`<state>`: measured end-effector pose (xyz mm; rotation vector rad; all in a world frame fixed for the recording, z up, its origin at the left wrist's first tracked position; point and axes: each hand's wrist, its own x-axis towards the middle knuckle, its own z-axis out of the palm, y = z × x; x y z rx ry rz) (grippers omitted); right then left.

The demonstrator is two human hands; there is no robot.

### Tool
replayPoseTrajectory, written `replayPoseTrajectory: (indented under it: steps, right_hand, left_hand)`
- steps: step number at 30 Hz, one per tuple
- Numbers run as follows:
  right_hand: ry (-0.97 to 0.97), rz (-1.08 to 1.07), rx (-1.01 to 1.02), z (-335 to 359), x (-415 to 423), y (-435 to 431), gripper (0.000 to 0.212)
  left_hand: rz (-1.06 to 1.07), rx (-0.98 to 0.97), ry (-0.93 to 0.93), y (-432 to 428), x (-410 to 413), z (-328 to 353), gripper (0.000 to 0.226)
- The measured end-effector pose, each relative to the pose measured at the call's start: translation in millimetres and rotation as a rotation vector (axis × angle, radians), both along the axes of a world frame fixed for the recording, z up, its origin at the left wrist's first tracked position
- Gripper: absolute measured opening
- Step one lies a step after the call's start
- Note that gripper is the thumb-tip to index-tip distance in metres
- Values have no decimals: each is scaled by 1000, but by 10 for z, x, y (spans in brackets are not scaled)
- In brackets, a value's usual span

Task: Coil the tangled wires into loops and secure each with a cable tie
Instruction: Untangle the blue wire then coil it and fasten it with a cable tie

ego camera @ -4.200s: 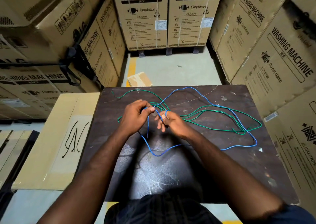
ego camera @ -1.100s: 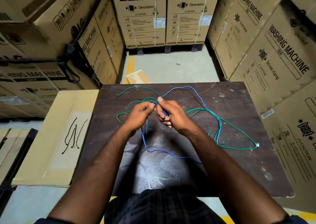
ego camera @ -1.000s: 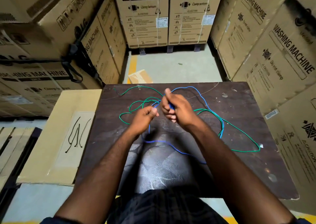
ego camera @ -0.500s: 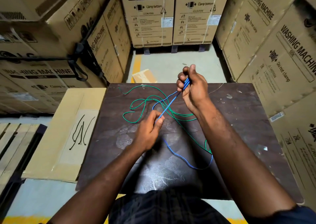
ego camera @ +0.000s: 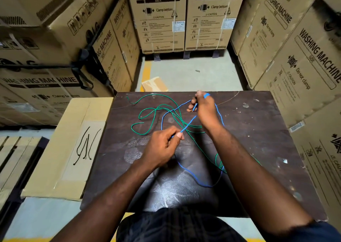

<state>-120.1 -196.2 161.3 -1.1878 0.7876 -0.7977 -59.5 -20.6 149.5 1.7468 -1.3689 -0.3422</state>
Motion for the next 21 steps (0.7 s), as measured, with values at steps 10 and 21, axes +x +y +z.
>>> replayPoseTrajectory:
  steps: [10, 21]
  right_hand:
    - [311, 429, -277, -160, -164, 233, 37]
    - [109, 734, 185, -32, -290, 534, 48]
  left_hand:
    - [122, -104, 34, -149, 184, 314, 19]
    - [236, -2, 191, -339, 460, -22, 17]
